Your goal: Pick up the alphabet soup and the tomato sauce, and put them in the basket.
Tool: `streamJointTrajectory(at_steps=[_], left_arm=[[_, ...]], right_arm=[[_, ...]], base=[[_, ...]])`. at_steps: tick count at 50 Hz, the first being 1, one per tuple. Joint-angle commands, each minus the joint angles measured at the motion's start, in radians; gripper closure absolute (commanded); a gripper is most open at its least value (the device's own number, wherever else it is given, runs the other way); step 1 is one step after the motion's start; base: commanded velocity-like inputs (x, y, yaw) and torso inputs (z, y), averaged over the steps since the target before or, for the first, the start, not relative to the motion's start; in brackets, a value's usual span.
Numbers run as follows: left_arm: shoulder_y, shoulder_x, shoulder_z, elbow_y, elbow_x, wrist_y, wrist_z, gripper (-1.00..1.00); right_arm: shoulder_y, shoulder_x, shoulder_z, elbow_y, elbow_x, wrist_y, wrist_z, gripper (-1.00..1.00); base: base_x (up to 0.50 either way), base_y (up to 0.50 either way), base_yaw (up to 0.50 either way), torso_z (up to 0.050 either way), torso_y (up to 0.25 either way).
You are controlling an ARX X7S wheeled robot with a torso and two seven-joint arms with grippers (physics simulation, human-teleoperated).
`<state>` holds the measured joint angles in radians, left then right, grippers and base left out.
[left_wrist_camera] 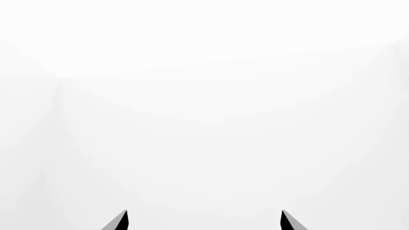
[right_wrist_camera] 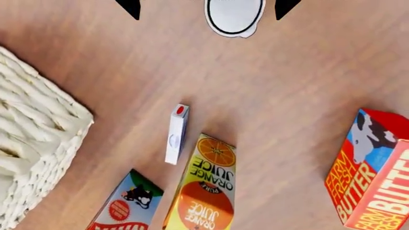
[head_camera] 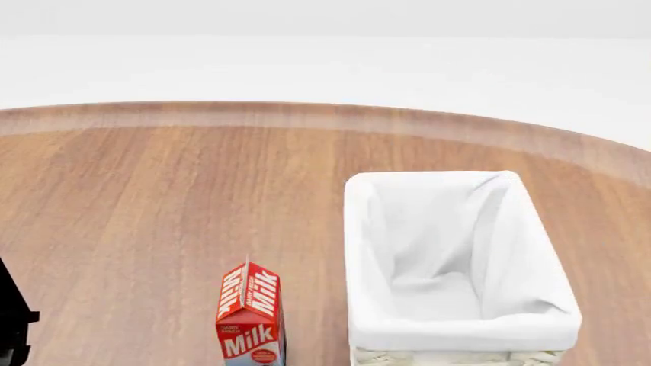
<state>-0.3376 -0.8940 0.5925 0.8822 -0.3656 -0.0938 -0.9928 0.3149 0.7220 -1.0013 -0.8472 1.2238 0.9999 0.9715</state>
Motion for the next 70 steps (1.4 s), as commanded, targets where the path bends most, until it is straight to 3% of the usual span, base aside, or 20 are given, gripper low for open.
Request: streamJointTrajectory(at_steps=[1,23,70], left_arm=[[0.0,-0.002,-0.004,0.002,-0.003,0.0,0.0,-1.0],[-0.002,0.005,-0.002,-0.005,-0.002,0.001,0.007,-1.0],[0.001,0.004,-0.007,0.002,-0.003,-0.009,0.007,-1.0]], right_arm=[[-0.001,-0.009,-0.017,0.008,-0.007,0.004,-0.007,-1.0],[-0.047,-0.038,-0.095,0.14,-0.193,-0.087,-0.167,-1.0],[-0.113,-0.049,-0.136,0.338,-0.342,-0.277,-0.341,-1.0]], base=[[0.0,0.0,0.0,0.0,0.0],[0.0,0.0,0.0,0.0,0.0],[0.0,0.0,0.0,0.0,0.0]])
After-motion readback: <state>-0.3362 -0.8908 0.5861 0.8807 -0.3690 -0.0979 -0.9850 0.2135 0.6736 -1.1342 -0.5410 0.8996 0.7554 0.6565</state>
